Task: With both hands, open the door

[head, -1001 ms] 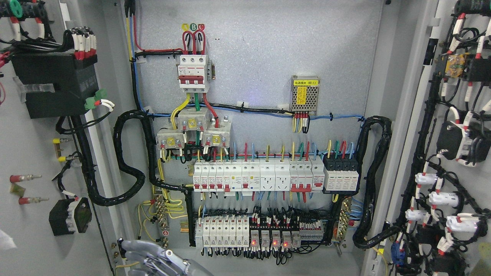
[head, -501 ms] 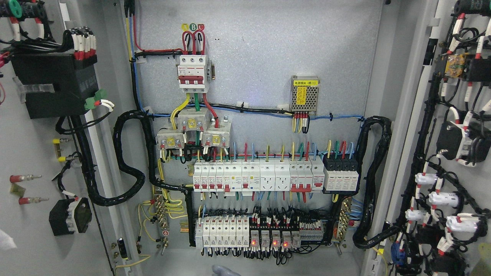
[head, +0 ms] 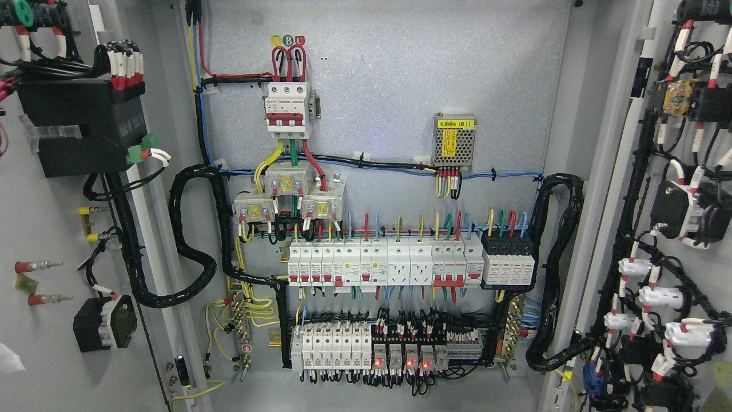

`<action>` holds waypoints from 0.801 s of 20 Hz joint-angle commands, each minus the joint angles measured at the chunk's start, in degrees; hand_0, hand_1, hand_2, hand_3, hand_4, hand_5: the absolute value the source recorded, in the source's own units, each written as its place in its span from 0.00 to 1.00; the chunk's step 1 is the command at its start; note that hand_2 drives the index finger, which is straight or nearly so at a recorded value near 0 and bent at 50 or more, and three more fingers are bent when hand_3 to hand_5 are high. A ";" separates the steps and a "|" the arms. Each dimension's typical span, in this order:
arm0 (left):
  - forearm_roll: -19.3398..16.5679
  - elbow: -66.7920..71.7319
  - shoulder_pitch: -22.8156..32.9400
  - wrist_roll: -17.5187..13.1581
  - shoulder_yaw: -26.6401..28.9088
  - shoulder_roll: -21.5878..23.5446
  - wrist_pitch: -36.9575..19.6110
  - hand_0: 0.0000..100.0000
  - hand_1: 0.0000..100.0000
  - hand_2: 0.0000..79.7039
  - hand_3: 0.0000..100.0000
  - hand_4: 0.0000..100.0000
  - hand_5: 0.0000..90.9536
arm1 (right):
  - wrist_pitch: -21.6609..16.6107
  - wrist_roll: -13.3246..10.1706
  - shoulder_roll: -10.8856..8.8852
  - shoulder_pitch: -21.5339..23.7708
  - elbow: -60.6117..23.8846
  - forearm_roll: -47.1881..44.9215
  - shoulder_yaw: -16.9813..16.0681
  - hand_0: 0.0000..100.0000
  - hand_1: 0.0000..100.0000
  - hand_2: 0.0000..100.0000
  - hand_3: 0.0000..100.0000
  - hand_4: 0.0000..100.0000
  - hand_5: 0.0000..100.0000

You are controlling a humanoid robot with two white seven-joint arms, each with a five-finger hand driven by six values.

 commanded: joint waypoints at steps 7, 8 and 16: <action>2.24 -21.59 -0.53 3.27 6.97 -2.57 -1.97 0.30 0.00 0.03 0.03 0.04 0.00 | -3.67 -0.20 -3.12 8.14 9.42 0.16 -9.29 0.22 0.00 0.00 0.00 0.00 0.00; 3.04 -22.12 -0.53 3.27 7.41 -2.66 -1.80 0.30 0.00 0.03 0.03 0.04 0.00 | -4.19 -0.20 -3.12 8.58 10.03 0.08 -9.20 0.22 0.00 0.00 0.00 0.00 0.00; 10.06 -22.13 -1.24 3.36 15.22 -2.83 3.56 0.30 0.00 0.03 0.03 0.04 0.00 | -4.64 -0.46 -3.03 12.54 10.48 0.08 -9.11 0.22 0.00 0.00 0.00 0.00 0.00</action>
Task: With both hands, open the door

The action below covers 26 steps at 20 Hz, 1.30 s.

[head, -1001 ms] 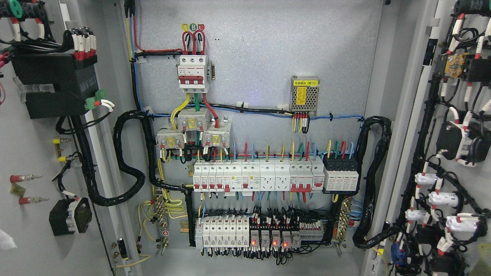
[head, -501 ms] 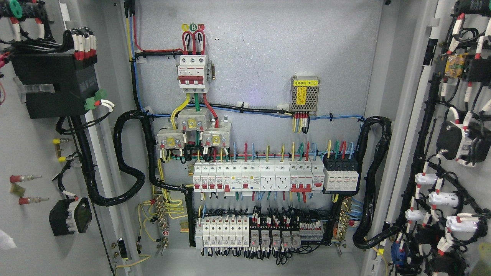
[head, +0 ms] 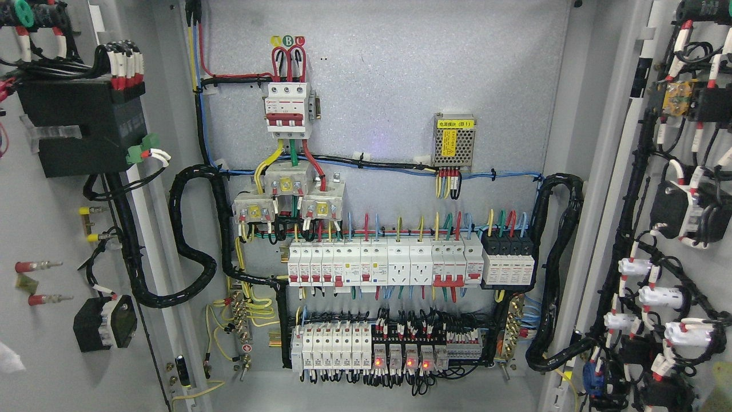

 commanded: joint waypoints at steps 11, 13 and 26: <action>7.51 -5.65 3.56 -0.37 15.30 -0.67 1.83 0.30 0.00 0.03 0.03 0.04 0.00 | -0.17 -2.15 -0.34 4.86 5.35 -0.54 -3.64 0.22 0.00 0.00 0.00 0.00 0.00; 7.60 -5.66 4.35 -0.72 16.00 -0.76 1.74 0.30 0.00 0.03 0.03 0.04 0.00 | -0.17 -2.06 -0.34 4.86 5.53 -0.63 -4.61 0.22 0.00 0.00 0.00 0.00 0.00; 14.80 -3.55 6.55 -4.40 25.05 -0.93 2.35 0.30 0.00 0.03 0.03 0.04 0.00 | -1.31 -1.88 -0.34 6.88 5.62 -0.81 -7.34 0.22 0.00 0.00 0.00 0.00 0.00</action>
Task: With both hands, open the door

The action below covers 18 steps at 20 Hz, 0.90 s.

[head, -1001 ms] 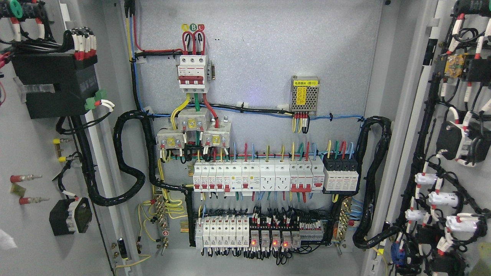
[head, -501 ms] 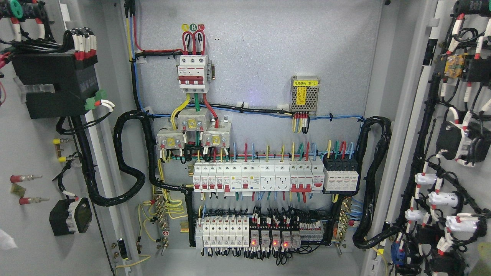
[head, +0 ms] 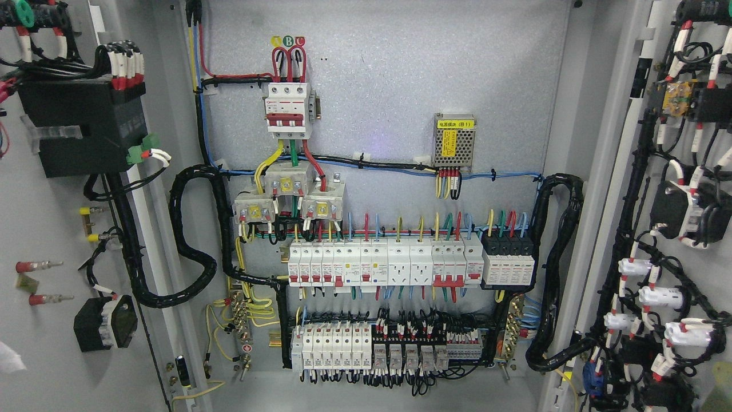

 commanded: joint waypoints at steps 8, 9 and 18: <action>6.48 5.79 -1.06 -5.58 16.26 0.17 5.00 0.30 0.00 0.03 0.03 0.04 0.00 | -1.66 0.32 -0.31 2.54 2.26 -0.16 -4.17 0.22 0.00 0.00 0.00 0.00 0.00; 7.10 6.14 -1.23 -5.84 17.14 0.17 5.96 0.30 0.00 0.03 0.03 0.04 0.00 | -1.66 0.23 -0.40 2.63 2.52 -0.16 -4.44 0.22 0.00 0.00 0.00 0.00 0.00; 13.33 14.93 -6.42 -7.43 19.87 6.40 8.96 0.30 0.00 0.03 0.03 0.04 0.00 | -1.57 0.40 -2.68 3.33 3.22 -4.64 -6.81 0.22 0.00 0.00 0.00 0.00 0.00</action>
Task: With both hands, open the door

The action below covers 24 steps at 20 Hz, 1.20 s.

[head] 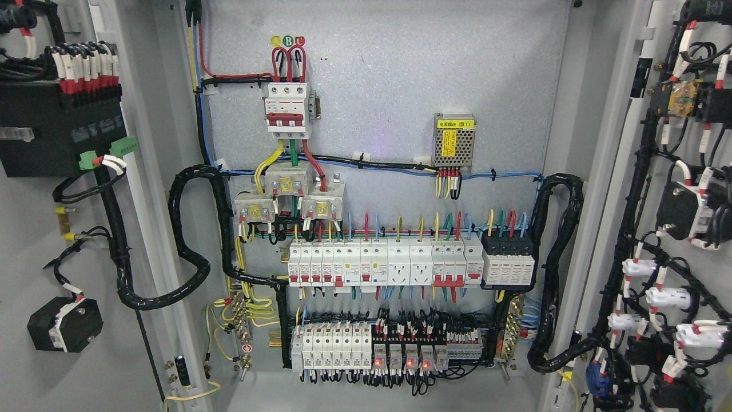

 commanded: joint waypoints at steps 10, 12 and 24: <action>7.27 16.42 -5.91 -2.23 9.15 10.29 2.58 0.30 0.00 0.03 0.03 0.04 0.00 | -0.10 -0.05 -6.87 1.37 0.97 -5.87 -4.01 0.22 0.00 0.00 0.00 0.00 0.00; 7.45 19.41 -7.40 -2.32 9.15 11.96 2.49 0.30 0.00 0.03 0.03 0.04 0.00 | -0.10 0.03 -8.01 1.46 0.97 -6.93 -4.10 0.22 0.00 0.00 0.00 0.00 0.00; 8.24 32.43 -15.67 -6.63 7.92 17.33 2.84 0.30 0.00 0.03 0.03 0.04 0.00 | -0.10 0.12 -10.40 1.90 1.14 -7.11 -4.10 0.22 0.00 0.00 0.00 0.00 0.00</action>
